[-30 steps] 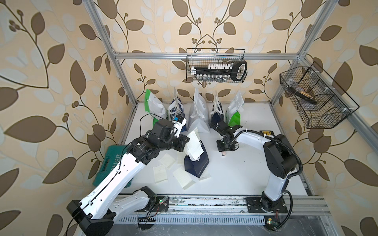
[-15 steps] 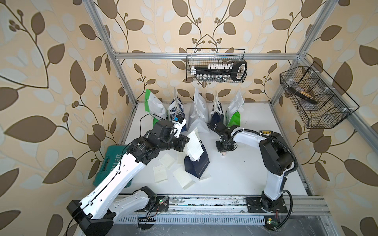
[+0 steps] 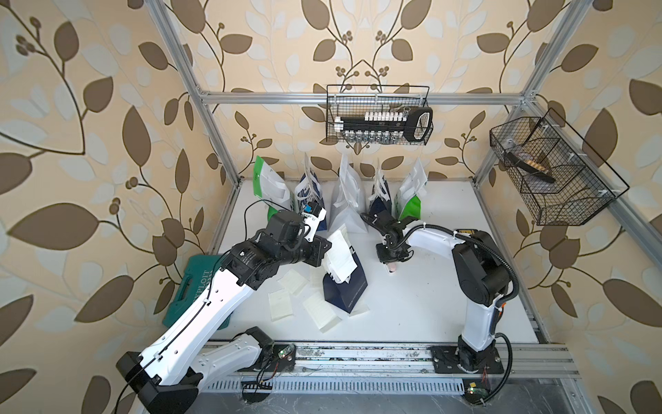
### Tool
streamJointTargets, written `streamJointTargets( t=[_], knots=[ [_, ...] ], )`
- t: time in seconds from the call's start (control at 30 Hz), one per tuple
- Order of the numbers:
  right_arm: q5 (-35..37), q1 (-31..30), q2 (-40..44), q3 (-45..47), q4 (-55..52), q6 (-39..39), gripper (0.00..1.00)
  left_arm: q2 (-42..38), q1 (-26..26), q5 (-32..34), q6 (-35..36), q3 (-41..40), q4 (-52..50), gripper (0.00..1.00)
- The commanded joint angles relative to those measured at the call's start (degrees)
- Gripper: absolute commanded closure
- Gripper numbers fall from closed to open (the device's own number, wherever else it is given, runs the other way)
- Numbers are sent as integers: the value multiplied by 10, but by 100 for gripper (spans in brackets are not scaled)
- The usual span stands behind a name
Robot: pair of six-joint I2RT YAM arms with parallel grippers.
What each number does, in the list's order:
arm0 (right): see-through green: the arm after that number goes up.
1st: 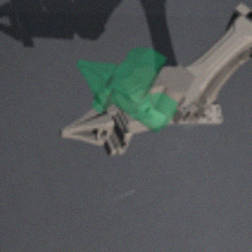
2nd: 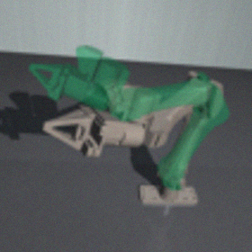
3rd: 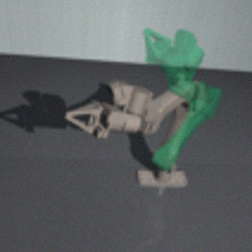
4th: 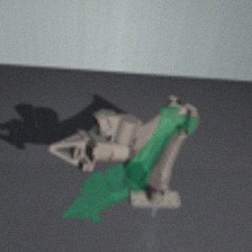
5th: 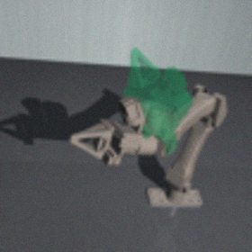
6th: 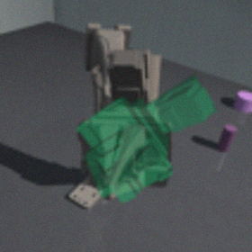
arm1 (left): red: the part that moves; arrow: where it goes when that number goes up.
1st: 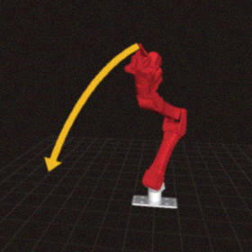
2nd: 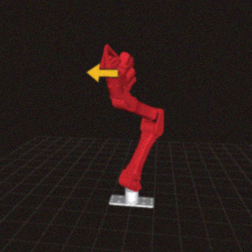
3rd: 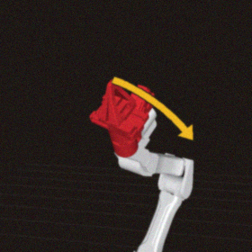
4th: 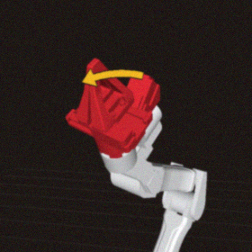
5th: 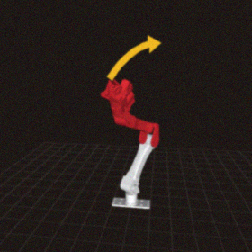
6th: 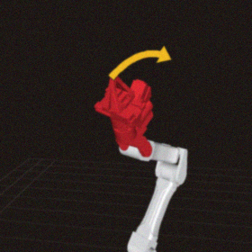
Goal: Staple the receipts to the bags
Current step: Pick up the stapler from the center of the board, then place the stapler in the takeout bag.
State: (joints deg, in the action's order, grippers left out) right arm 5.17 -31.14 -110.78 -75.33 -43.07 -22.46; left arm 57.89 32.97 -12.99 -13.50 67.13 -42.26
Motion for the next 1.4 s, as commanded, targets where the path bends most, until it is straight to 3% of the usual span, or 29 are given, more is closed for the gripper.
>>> streamJointTargets(
  t=[0.0, 0.13, 0.5, 0.67, 0.87, 1.07, 1.17, 1.37],
  knots=[
    [10, -4, -17, -11, -17, 6, 62, -10, 1, -3, 10, -3, 10, 100],
    [10, -3, -19, -11, -19, 11, 62, -9, 1, -2, 9, -3, 10, 100],
    [18, -4, 18, 4, 4, 12, 90, -15, 0, -2, 2, -7, 17, 100],
    [23, -4, 131, 29, 57, 19, 100, -20, 1, -8, -16, -12, 31, 100],
    [-4, -15, 303, 42, 122, -2, 100, -44, 0, -37, -70, -46, 95, 100],
    [26, -116, 404, 34, 238, -30, 100, -77, 0, -44, -123, -93, 180, 100],
    [36, -166, 420, 34, 314, -38, 100, -93, 0, -56, -148, -114, 221, 100],
    [4, -208, 410, 18, 403, -67, 100, -96, 0, -57, -162, -122, 226, 100]
  ],
)
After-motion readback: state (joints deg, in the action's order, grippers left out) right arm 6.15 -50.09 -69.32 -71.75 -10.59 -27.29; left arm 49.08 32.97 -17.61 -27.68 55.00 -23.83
